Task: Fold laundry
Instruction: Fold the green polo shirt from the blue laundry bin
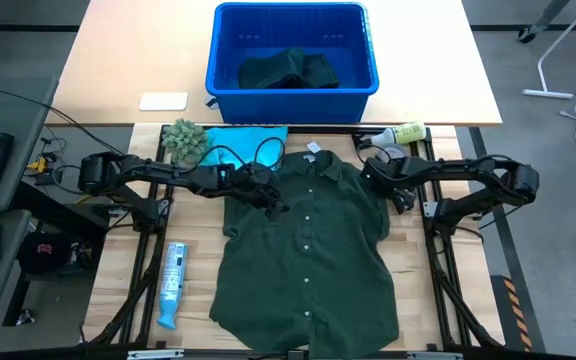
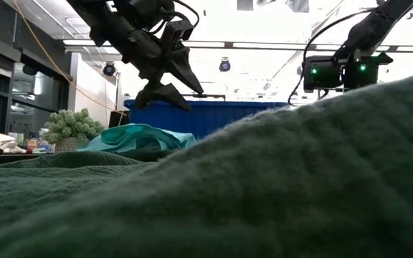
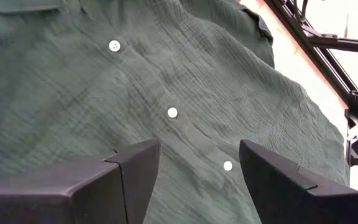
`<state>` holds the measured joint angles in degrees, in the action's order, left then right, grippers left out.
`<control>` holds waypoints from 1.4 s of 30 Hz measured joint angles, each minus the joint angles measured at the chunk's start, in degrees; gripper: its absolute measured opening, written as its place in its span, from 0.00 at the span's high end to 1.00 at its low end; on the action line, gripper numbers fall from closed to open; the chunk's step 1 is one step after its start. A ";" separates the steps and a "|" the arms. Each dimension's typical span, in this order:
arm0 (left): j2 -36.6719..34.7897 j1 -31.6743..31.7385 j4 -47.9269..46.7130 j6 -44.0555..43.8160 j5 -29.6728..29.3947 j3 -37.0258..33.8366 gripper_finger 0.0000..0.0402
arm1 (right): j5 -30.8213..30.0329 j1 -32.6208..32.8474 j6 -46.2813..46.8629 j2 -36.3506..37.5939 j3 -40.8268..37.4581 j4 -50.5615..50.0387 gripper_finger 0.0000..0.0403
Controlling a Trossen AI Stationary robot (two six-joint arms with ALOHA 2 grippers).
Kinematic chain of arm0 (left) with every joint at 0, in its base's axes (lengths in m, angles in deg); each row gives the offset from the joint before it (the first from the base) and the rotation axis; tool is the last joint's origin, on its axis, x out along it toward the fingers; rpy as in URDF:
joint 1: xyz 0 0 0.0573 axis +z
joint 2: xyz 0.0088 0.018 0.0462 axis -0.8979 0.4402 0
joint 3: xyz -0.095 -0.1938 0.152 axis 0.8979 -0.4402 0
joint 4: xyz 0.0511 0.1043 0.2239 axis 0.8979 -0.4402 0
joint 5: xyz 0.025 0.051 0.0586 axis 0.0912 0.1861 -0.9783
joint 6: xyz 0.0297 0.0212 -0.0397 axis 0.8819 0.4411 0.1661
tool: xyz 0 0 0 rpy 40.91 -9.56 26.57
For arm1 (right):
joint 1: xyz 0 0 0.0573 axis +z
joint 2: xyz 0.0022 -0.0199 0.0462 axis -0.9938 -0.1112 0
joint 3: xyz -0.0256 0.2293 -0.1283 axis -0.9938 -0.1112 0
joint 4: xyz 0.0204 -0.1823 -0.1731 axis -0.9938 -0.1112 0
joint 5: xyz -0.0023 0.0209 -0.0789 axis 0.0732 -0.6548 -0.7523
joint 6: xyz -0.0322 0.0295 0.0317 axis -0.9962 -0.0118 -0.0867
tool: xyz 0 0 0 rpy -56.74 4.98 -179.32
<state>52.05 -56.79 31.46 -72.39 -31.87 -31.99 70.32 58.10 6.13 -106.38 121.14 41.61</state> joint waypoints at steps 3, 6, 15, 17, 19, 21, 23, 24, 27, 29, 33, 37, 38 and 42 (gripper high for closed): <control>0.00 -0.11 0.00 -0.02 0.02 0.00 0.49 | -0.95 -0.69 -2.25 0.00 1.29 -1.03 0.72; 0.00 -0.11 -0.02 -0.01 -0.01 0.00 0.49 | -1.69 -1.49 -3.66 0.00 2.13 -2.02 0.72; 0.00 -0.09 -0.84 -0.15 -0.17 0.00 0.49 | -4.02 -4.83 -6.75 0.02 2.47 -2.16 0.72; 0.00 -0.09 -0.83 -0.17 -0.17 -0.01 0.49 | -4.13 -5.45 -7.53 0.01 2.47 -2.39 0.72; 0.00 -0.09 -0.83 -0.15 -0.17 -0.02 0.49 | -4.82 -6.04 -7.71 0.02 2.47 -2.56 0.72; 0.00 -0.09 -0.83 -0.15 -0.17 -0.02 0.49 | -4.87 -6.60 -7.72 -0.03 2.47 -2.54 0.72; 0.00 -0.09 -0.83 -0.15 -0.17 -0.02 0.49 | -3.57 -7.02 -7.83 -0.76 2.47 -2.51 0.72; 0.00 -0.09 -0.83 -0.15 -0.16 -0.02 0.49 | -2.51 -7.15 -8.33 -1.34 2.47 -2.51 0.72; 0.00 -0.09 -0.83 -0.20 -0.15 -0.02 0.49 | 0.05 -6.80 -9.43 -4.19 2.47 -2.51 0.72; 0.00 -0.09 -0.83 -0.22 -0.15 -0.02 0.49 | 0.22 -6.40 -9.40 -5.90 2.49 -2.35 0.72; 0.00 -0.09 -0.84 -0.49 -0.15 -0.02 0.49 | -0.13 -6.19 -8.65 -7.64 2.69 -0.97 0.72; 0.02 -0.28 -0.83 -0.68 -0.15 -0.02 0.49 | -1.72 -6.19 -8.98 -7.82 2.58 0.06 0.72; 0.02 -0.39 -0.83 -0.68 -0.15 -0.02 0.49 | -2.10 -6.19 -9.62 -7.85 2.58 0.12 0.72; 0.02 -1.10 -0.82 -0.68 -0.15 -0.02 0.49 | -3.45 -5.77 -13.17 -7.89 2.50 0.40 0.86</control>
<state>52.07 -57.89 30.64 -73.06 -32.02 -32.02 66.87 52.33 -7.04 -114.27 123.64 42.00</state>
